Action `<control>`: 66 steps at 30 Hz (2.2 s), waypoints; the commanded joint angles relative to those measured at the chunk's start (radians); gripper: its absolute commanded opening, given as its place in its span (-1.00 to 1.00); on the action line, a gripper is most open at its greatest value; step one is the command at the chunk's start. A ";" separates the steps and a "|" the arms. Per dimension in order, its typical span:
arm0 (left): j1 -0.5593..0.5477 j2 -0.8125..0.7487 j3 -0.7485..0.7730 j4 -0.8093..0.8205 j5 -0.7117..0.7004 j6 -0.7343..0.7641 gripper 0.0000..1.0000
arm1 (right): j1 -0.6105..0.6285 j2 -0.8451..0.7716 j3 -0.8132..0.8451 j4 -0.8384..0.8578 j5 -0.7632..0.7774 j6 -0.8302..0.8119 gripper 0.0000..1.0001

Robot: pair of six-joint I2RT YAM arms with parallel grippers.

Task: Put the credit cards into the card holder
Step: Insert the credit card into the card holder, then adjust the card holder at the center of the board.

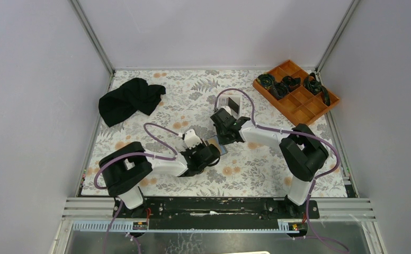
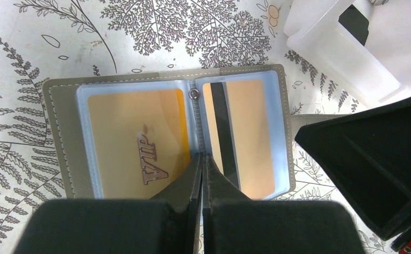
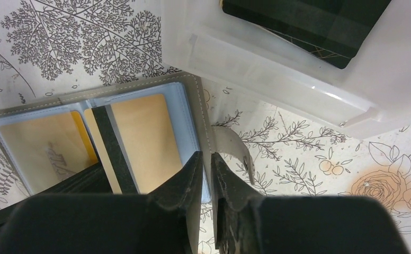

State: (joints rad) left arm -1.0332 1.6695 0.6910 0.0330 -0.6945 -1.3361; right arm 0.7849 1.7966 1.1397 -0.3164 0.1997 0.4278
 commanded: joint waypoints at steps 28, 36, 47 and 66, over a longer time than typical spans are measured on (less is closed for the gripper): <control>0.041 0.097 0.067 -0.042 0.182 0.183 -1.00 | -0.023 0.049 -0.031 0.056 -0.075 0.058 -0.76; 0.042 0.116 0.092 -0.026 0.192 0.182 -1.00 | -0.013 0.046 -0.048 0.056 -0.088 0.064 -0.77; 0.042 0.023 0.068 -0.111 0.138 0.148 -1.00 | -0.012 0.034 -0.034 0.028 -0.047 0.056 -0.73; 0.056 -0.275 -0.014 -0.350 0.010 0.076 -0.82 | -0.011 0.010 -0.072 0.032 -0.057 0.088 -0.70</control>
State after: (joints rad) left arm -0.9855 1.4616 0.7246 -0.2134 -0.6338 -1.2110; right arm 0.7567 1.8259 1.0996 -0.2428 0.1802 0.4931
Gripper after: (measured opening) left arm 0.090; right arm 0.151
